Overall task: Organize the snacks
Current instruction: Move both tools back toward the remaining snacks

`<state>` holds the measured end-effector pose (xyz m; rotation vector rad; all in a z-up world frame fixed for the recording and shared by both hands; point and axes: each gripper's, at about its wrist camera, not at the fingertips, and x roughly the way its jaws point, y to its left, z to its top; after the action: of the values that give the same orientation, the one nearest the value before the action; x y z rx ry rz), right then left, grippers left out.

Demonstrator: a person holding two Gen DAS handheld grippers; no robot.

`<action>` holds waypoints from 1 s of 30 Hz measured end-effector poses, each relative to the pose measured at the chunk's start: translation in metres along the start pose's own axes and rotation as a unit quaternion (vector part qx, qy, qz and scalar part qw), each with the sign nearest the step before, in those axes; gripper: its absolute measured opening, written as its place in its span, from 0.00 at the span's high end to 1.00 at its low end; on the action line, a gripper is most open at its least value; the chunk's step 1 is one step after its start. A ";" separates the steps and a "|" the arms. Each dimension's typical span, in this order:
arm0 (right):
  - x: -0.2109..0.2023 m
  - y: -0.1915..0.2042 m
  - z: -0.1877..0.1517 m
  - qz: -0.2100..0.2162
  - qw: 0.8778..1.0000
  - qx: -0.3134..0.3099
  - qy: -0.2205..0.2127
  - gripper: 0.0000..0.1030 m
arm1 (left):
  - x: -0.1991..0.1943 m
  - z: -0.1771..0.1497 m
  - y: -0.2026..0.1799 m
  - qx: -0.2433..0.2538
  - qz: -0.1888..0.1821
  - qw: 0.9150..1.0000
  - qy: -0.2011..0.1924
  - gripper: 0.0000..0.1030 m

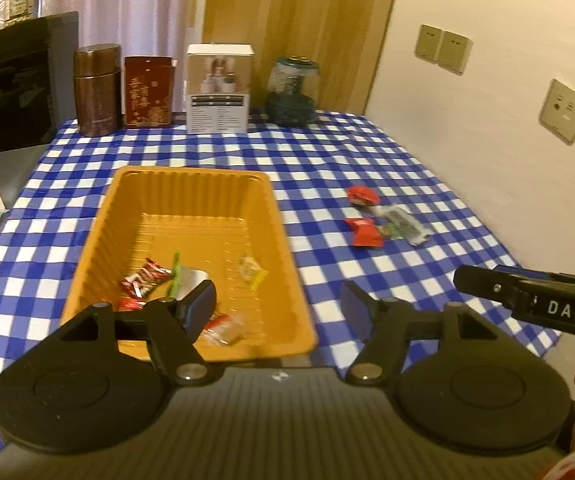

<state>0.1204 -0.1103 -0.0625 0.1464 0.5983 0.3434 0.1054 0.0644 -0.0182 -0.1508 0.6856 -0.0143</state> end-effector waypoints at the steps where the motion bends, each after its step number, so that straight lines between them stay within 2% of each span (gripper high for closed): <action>1: -0.004 -0.003 -0.001 -0.005 1.000 0.001 0.003 0.43 | -0.002 -0.001 -0.005 0.001 -0.002 1.000 0.000 0.33; 11: -0.035 -0.041 -0.012 -0.051 0.998 0.024 0.004 0.42 | -0.009 -0.005 -0.046 0.023 -0.014 1.000 -0.001 0.26; 17: -0.048 -0.063 -0.014 -0.072 0.997 0.042 -0.002 0.33 | -0.007 -0.003 -0.066 0.039 -0.024 0.999 0.000 0.26; 24: -0.053 -0.083 -0.013 -0.080 0.995 0.057 -0.006 0.31 | 0.006 -0.001 -0.082 0.042 -0.040 0.998 0.007 0.26; 30: -0.042 -0.096 -0.007 -0.083 0.995 0.056 -0.001 0.31 | 0.031 0.007 -0.090 0.042 -0.049 0.998 0.016 0.26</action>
<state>0.1100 -0.2149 -0.0685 0.2042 0.6230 0.1482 0.1369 -0.0257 -0.0199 -0.1024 0.7072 -0.1391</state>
